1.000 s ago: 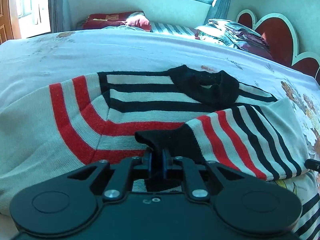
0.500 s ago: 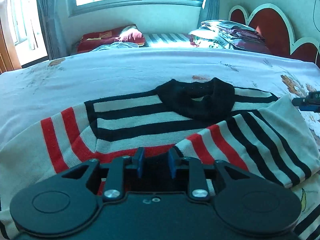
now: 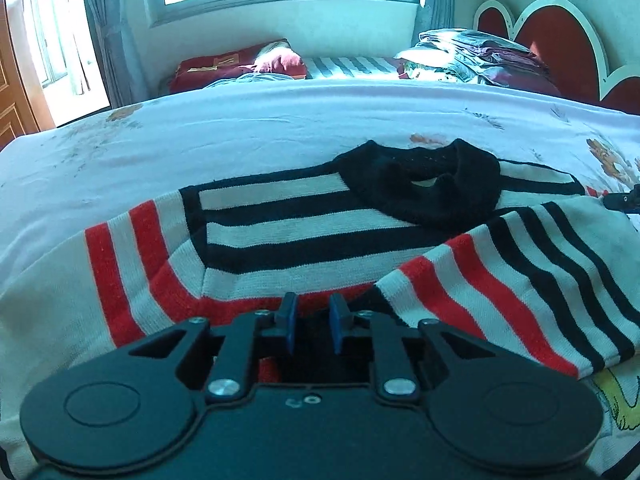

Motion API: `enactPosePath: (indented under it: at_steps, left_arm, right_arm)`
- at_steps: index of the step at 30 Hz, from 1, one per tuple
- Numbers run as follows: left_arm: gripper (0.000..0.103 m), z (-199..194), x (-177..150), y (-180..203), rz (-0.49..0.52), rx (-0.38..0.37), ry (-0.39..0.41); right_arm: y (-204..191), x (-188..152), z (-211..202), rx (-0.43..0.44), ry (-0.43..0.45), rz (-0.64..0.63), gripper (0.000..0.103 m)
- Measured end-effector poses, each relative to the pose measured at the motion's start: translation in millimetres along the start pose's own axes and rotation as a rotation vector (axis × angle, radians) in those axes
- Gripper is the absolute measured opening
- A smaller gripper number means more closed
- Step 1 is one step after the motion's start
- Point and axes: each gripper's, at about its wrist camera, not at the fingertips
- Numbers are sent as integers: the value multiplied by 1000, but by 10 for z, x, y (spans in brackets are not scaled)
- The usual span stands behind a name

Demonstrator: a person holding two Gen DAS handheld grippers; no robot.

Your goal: Fold small clothes

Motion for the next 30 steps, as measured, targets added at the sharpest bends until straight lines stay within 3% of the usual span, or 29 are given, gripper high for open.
enactPosePath:
  at_steps: [2,5,7,8,9,10,12,14,17,19,21,23,30]
  left_arm:
    - [18,-93,28,35,11,13,21]
    - [21,-225,68,181,27,-23,76]
    - [28,-170,79,374,82,-49,74]
    - [28,-56,67,447,111,-42,32]
    - [28,71,45,468,120,-33,-17]
    - [31,95,16,443,114,-42,16]
    - [34,116,49,369,87,-61,3]
    - [30,80,118,361,64,-59,-19]
    - [32,-105,160,559,81,-110,41]
    - [34,-82,114,803,137,-139,13]
    - [34,71,3,973,186,-115,-44]
    - [34,49,-25,987,191,-102,-24]
    - [40,-47,-138,874,197,-92,-17]
  right_arm:
    - [-32,12,-147,-36,45,-8,17]
    - [-186,-21,-304,5,79,-126,17]
    - [-321,-93,-256,-12,60,-240,17]
    - [-346,-159,-90,-81,0,-290,16]
    - [-297,-174,-50,-89,17,-276,19]
    - [-269,-134,-19,-95,3,-259,22]
    - [-282,-76,1,-107,-36,-263,22]
    - [-321,-81,-22,-116,-41,-293,22]
    - [-329,-104,-240,-59,-28,-269,22]
    - [-386,-220,-324,-36,-72,-288,19]
    - [-440,-393,-356,-69,-74,-329,19]
    - [-472,-453,-462,-101,-77,-344,19]
    - [-389,-921,-855,-29,-76,-368,19]
Point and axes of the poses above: each gripper's, at about its wrist camera, not at the fingertips, and z roughly the way its jaws point, y to its right, x to its top, and after that the axes turned 6 degrees about -x, right-handed
